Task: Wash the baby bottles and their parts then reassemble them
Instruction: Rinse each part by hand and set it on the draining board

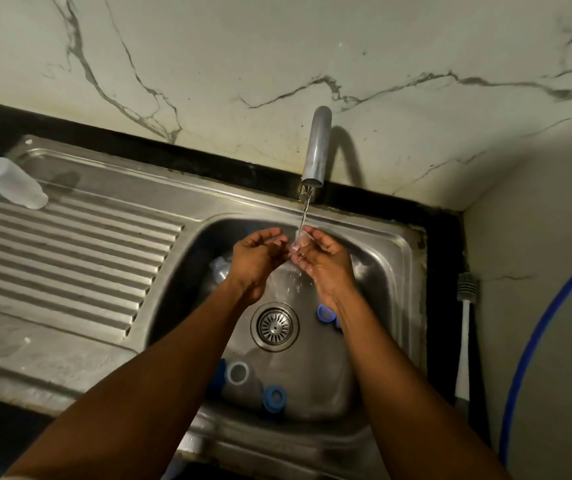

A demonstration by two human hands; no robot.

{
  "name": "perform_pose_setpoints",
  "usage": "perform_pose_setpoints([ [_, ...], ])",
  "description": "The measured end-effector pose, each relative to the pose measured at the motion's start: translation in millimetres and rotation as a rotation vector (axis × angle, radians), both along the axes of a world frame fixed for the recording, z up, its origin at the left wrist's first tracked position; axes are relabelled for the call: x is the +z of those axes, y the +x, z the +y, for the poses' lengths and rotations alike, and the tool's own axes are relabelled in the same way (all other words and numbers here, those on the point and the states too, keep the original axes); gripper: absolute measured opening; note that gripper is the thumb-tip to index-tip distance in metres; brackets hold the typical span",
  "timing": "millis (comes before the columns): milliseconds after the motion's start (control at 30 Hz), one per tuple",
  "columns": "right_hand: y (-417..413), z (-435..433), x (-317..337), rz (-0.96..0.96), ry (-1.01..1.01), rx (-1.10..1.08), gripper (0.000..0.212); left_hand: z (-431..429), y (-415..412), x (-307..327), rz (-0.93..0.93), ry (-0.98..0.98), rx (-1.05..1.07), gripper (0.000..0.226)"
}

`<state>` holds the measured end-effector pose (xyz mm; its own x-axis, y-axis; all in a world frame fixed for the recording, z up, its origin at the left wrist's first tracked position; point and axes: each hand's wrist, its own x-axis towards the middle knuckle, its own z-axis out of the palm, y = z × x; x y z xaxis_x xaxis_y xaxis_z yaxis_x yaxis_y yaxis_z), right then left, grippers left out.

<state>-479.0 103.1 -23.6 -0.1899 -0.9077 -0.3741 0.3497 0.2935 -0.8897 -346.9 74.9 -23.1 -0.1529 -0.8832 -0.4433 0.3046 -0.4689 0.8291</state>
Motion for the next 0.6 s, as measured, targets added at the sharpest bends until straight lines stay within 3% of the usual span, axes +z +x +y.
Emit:
perform_pose_setpoints([
  [100,5.8,2.2,1.5,0.148,0.001,0.021,0.021,4.9,-0.1,5.2,-0.057,-0.016,-0.019,0.02],
  [167,4.7,2.0,2.1,0.117,0.052,-0.026,0.022,8.5,-0.3,8.3,-0.082,-0.023,-0.03,0.018],
  [400,-1.9,11.3,15.7,0.081,0.292,0.109,0.01,27.8,-2.8,27.2,-0.317,-0.126,-0.161,0.025],
  [500,-4.9,16.2,29.6,0.139,0.312,0.207,0.005,42.5,0.2,31.4,-0.324,-0.105,-0.118,0.009],
  [600,-2.8,25.6,53.7,0.249,0.243,0.351,0.01,62.9,7.6,45.6,-0.29,-0.119,-0.049,0.019],
])
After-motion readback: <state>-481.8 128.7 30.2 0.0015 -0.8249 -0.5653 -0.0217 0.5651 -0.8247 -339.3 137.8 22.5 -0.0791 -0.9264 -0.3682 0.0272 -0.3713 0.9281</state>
